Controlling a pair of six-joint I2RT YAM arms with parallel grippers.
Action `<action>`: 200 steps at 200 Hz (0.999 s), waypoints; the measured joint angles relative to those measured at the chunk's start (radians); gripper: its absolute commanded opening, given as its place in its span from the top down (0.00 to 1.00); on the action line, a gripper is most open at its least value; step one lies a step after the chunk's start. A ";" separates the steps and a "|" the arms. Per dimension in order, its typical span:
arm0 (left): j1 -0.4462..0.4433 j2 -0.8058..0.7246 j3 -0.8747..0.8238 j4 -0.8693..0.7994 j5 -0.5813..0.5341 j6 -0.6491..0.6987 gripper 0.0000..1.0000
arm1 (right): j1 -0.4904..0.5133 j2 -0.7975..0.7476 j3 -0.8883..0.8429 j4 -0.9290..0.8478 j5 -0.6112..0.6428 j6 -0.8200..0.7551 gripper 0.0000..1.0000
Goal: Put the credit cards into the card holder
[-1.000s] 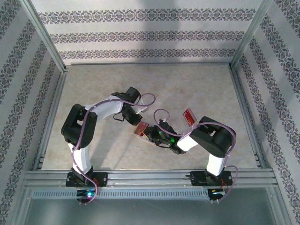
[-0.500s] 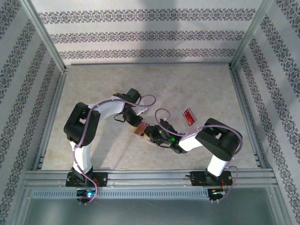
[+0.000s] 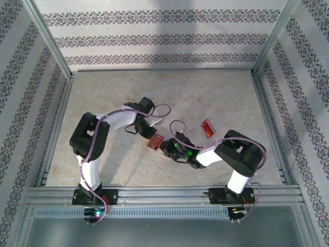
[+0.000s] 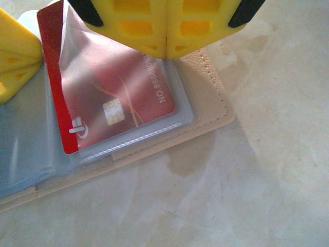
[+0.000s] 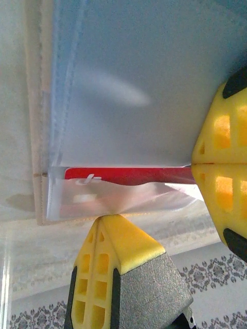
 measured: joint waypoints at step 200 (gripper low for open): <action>0.021 -0.227 -0.032 -0.003 -0.108 -0.023 0.35 | -0.006 -0.165 0.089 -0.357 -0.025 -0.132 0.78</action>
